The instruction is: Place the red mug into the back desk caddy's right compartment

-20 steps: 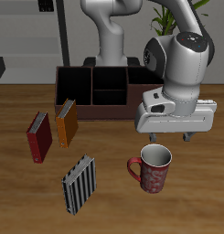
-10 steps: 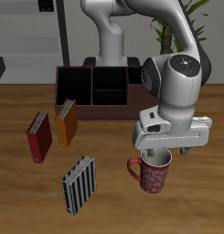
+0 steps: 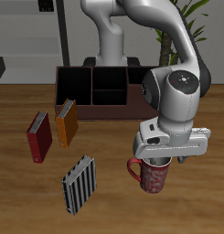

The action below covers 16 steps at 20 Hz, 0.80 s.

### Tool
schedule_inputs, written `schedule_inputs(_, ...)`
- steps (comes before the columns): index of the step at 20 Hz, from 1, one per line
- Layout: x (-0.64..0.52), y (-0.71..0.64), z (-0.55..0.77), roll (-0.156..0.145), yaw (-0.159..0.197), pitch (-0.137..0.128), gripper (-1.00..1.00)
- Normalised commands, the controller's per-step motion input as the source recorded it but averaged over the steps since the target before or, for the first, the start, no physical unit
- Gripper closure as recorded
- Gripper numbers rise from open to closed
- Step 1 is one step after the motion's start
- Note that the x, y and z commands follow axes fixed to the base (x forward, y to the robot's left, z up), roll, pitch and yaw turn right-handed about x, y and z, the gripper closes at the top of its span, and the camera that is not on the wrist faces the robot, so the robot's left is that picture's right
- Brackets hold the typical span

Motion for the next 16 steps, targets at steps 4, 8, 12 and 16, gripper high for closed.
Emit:
schedule_inputs(4,-0.05,0.09,-0.03,0.02,0.002,0.007,1.0)
schedule_inputs(8,-0.14,0.24,0.08,0.048,-0.01,-0.009,1.0)
schedule_inputs(12,-0.11,0.09,0.21,0.016,0.003,-0.029,1.0)
schedule_inputs(16,-0.25,-0.05,0.38,0.0,0.013,-0.038,1.0)
